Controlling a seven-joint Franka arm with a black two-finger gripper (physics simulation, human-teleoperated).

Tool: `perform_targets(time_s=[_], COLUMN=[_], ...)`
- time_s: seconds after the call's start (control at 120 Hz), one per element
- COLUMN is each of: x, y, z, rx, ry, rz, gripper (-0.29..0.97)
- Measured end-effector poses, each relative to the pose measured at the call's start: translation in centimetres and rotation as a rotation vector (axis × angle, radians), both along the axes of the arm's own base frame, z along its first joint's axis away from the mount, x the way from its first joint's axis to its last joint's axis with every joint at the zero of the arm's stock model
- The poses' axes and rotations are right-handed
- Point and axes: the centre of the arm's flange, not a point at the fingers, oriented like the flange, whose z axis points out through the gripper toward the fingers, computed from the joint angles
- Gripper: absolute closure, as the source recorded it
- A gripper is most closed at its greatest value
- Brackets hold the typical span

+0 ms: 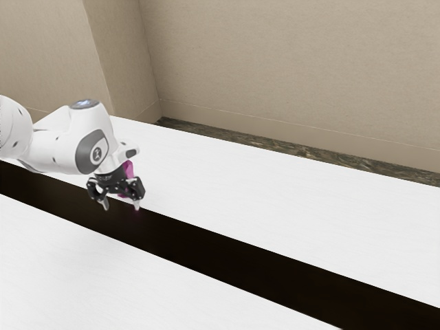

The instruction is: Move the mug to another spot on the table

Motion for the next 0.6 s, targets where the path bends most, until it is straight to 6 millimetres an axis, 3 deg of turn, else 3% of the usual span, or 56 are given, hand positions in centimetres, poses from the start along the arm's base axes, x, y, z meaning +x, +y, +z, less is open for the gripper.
perform_targets(time_s=[0.167,0.375,0.6], x=[1.1,1.6,2.4], y=[1.2,2.5,3.0], z=[-0.2,0.3,0.2], rx=[0.051,0.083,0.111], ry=[-0.101,-0.18,-0.208], rz=[0.041,0.085,0.095], gripper=[0.03,0.29,0.4])
